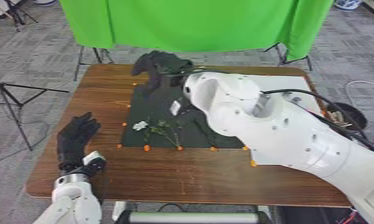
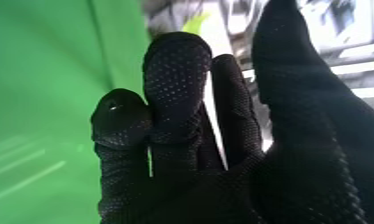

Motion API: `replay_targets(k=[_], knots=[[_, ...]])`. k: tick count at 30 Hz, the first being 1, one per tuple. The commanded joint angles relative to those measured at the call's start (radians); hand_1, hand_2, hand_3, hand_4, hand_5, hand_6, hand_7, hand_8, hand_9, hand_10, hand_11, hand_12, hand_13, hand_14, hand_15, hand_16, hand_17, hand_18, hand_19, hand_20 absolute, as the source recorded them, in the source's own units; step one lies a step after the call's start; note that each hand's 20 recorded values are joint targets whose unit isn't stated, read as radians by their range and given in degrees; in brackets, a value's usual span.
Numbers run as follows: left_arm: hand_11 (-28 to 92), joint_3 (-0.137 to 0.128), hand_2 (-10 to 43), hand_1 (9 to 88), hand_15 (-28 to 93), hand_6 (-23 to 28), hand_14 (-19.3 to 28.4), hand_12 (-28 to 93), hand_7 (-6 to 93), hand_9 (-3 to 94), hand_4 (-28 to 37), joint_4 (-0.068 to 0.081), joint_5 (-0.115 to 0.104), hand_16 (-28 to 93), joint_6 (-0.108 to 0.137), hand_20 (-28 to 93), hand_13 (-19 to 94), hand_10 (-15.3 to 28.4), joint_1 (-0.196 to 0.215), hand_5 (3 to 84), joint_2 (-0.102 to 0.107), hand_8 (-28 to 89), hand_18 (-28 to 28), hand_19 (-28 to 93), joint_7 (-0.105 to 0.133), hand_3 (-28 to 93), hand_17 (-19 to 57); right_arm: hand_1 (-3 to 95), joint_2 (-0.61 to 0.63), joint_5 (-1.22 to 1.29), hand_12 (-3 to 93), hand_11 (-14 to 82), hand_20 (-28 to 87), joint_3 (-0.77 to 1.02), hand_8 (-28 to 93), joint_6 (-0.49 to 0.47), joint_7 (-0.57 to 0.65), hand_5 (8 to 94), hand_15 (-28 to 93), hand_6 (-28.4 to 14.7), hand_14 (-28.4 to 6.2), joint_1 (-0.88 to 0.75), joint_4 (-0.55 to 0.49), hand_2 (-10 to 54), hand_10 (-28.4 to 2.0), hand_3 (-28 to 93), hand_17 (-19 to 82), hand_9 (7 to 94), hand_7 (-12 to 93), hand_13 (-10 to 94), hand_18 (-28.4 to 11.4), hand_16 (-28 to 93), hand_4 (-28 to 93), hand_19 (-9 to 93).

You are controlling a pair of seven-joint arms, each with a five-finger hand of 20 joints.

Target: Arrange flowers

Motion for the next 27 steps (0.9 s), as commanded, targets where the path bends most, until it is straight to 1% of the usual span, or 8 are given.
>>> replay_targets(k=[1,2,4,10,14,17,22,27], knots=[[28,-0.105,-0.1,34.3,32,2.4,17.1,12,20.7,50.0,-17.8,-0.041,0.103,-4,0.005,19,42,14.3,0.064,53.2,0.005,-9,15.1,30,-0.010,71,15.1,44.9,0.221,0.015,18.5,6.7,42,0.217,-7,0.041,0.027,47.9,59,-1.1,-6.2,-0.088,-0.055,-9.5,-14.8,72,52,46.8,15,78,-13.8,26,-17,92],[28,-0.119,-1.7,36.3,32,2.1,16.9,12,21.0,49.7,-15.9,-0.047,0.124,-4,0.014,20,42,14.1,0.069,53.0,0.008,-9,15.0,30,-0.009,70,15.3,44.7,0.235,0.020,18.5,6.7,42,0.250,-7,0.039,0.027,48.1,59,-1.1,-6.2,-0.115,-0.062,-9.5,-14.8,72,52,46.8,15,78,-13.9,25,-17,92],[28,-0.148,-3.5,38.4,31,2.0,16.3,12,21.5,49.4,-14.6,-0.058,0.143,-4,0.015,20,42,13.7,0.075,52.8,0.015,-9,15.0,31,-0.005,70,15.6,44.0,0.261,0.028,18.6,6.6,42,0.311,-7,0.049,0.038,48.3,59,-1.1,-6.2,-0.170,-0.080,-9.5,-15.0,72,52,47.1,15,78,-13.9,25,-16,92],[28,-0.201,-7.1,42.1,30,1.1,15.7,12,23.2,48.8,-11.8,-0.064,0.194,-3,-0.023,20,42,12.8,0.072,52.1,0.038,-10,14.9,30,-0.028,69,16.0,41.9,0.318,-0.020,18.6,6.8,42,0.534,-7,0.086,0.063,49.6,59,-1.5,-6.4,-0.398,-0.151,-9.5,-15.3,72,52,49.2,14,78,-14.3,25,-16,92],[28,-0.232,-7.8,42.6,30,0.8,15.5,12,23.7,48.6,-10.4,-0.067,0.267,-3,-0.067,21,42,12.6,0.081,52.0,0.034,-11,14.5,30,-0.062,69,16.3,40.3,0.337,-0.155,18.8,7.6,42,0.707,-7,0.154,0.096,50.6,59,-1.6,-7.0,-0.605,-0.211,-9.5,-15.5,71,52,51.9,14,78,-14.5,25,-15,92],[28,-0.258,-8.4,43.5,30,0.6,15.4,12,24.0,48.8,-9.9,-0.078,0.318,-3,-0.082,21,42,12.5,0.106,52.0,0.027,-11,14.5,29,-0.081,69,16.3,38.2,0.332,-0.200,19.2,9.4,42,0.796,-7,0.146,0.123,52.8,59,-1.5,-7.3,-0.721,-0.234,-9.5,-15.6,70,52,55.1,14,78,-14.9,25,-16,92],[28,-0.262,-8.9,44.6,30,0.3,15.2,12,24.6,49.6,-9.1,-0.076,0.301,-3,-0.095,21,43,12.4,0.115,52.4,0.024,-11,14.3,29,-0.081,68,16.5,36.8,0.344,-0.226,20.8,14.1,42,0.843,-7,0.107,0.170,56.6,60,-1.4,-8.1,-0.813,-0.227,-9.5,-15.9,68,53,60.9,14,79,-15.5,26,-16,93],[28,-0.257,-8.9,44.4,30,0.4,15.3,12,24.7,49.7,-8.8,-0.073,0.299,-3,-0.101,21,43,12.3,0.111,52.6,0.021,-11,14.1,28,-0.081,68,16.6,36.5,0.362,-0.247,23.3,20.5,43,0.817,-7,0.094,0.195,60.4,61,-0.2,-7.9,-0.815,-0.191,-9.5,-15.5,67,54,67.3,15,80,-15.9,26,-16,93]])
